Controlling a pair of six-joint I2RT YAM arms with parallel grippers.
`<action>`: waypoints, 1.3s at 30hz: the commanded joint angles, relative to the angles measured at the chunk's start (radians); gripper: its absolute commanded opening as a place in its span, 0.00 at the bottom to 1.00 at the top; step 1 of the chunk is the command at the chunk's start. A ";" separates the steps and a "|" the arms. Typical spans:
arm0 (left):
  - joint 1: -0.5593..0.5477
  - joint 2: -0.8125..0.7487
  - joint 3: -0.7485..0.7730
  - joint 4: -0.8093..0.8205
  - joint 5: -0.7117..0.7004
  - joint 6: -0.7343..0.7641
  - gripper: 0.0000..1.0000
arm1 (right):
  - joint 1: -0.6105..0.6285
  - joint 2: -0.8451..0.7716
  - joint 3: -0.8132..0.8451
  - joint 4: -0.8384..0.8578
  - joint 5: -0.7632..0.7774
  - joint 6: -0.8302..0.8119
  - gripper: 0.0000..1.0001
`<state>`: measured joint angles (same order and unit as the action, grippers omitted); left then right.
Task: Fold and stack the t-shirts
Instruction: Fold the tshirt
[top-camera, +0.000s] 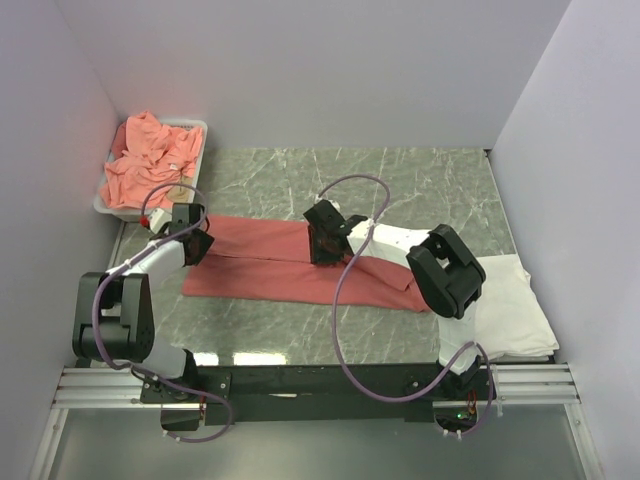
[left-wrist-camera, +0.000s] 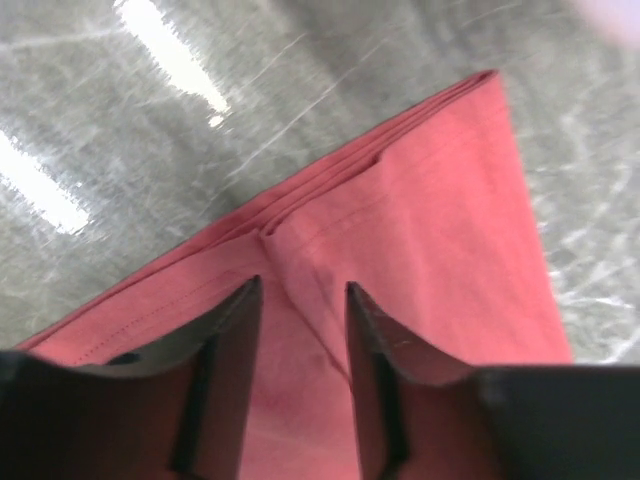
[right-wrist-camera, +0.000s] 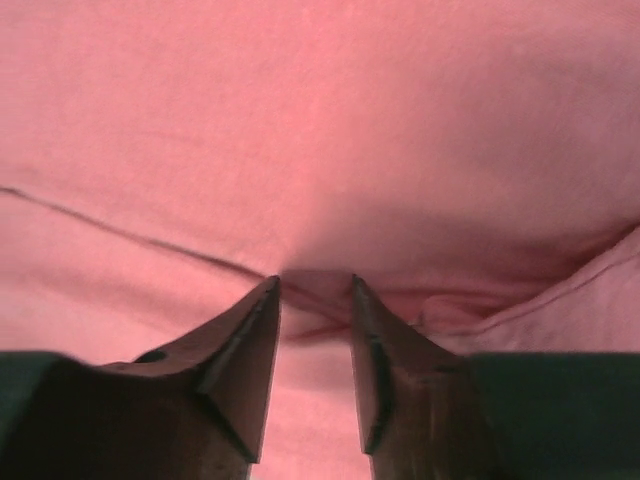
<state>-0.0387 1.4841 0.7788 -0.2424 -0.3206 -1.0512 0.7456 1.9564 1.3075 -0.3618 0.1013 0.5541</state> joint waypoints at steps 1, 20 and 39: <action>0.005 -0.077 0.019 0.071 0.002 0.019 0.47 | -0.008 -0.112 0.042 -0.018 -0.034 -0.002 0.44; -0.438 0.171 0.316 0.400 0.466 0.318 0.53 | -0.485 -0.912 -0.560 -0.163 0.020 0.052 0.53; -0.627 0.581 0.645 0.307 0.614 0.410 0.52 | -0.572 -0.878 -0.714 -0.052 -0.049 0.095 0.49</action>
<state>-0.6640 2.0552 1.3731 0.0620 0.2695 -0.6682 0.1844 1.0702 0.6094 -0.4763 0.0586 0.6350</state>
